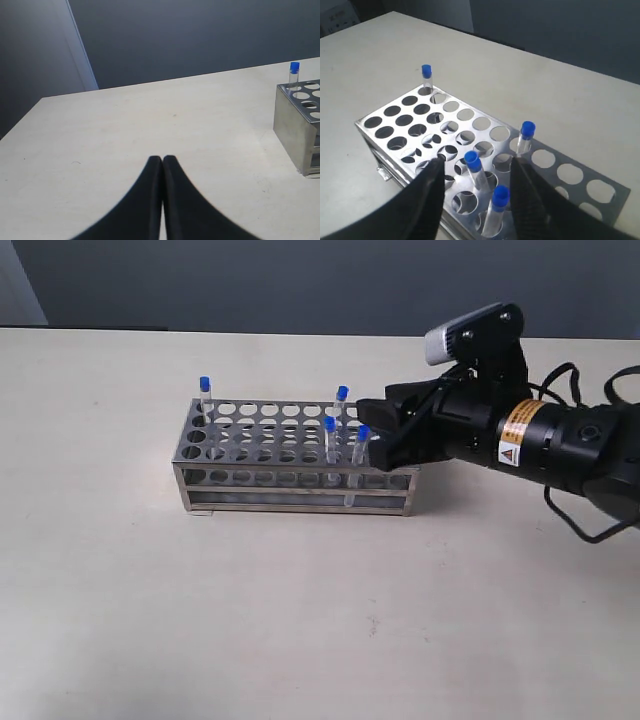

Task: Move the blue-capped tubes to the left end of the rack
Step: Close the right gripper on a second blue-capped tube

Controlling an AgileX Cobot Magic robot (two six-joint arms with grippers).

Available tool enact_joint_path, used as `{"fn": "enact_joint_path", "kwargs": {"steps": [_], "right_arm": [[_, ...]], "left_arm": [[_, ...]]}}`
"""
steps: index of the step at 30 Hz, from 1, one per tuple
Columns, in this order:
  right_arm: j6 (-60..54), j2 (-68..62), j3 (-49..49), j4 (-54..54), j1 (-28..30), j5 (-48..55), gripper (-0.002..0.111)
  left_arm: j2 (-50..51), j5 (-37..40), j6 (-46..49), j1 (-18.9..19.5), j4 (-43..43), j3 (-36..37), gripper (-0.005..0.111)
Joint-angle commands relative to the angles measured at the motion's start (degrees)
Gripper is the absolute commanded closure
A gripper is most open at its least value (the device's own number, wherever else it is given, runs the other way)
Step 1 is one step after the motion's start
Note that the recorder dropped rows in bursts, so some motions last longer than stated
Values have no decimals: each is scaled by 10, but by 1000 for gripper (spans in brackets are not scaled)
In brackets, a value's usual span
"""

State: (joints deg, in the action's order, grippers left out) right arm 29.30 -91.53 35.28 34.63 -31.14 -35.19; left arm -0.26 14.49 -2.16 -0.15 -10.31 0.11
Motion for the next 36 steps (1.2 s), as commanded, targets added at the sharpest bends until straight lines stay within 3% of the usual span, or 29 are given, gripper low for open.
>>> {"fn": "enact_joint_path", "kwargs": {"steps": [1, 9, 36], "right_arm": [[-23, -54, 0, -26, 3, -47, 67], [-40, -107, 5, -56, 3, -103, 67], [-78, -174, 5, -84, 3, -138, 67]], "left_arm": [[3, -8, -2, -4, 1, -1, 106], [3, -8, -2, -4, 1, -1, 106], [3, -8, -2, -4, 1, -1, 106]]}}
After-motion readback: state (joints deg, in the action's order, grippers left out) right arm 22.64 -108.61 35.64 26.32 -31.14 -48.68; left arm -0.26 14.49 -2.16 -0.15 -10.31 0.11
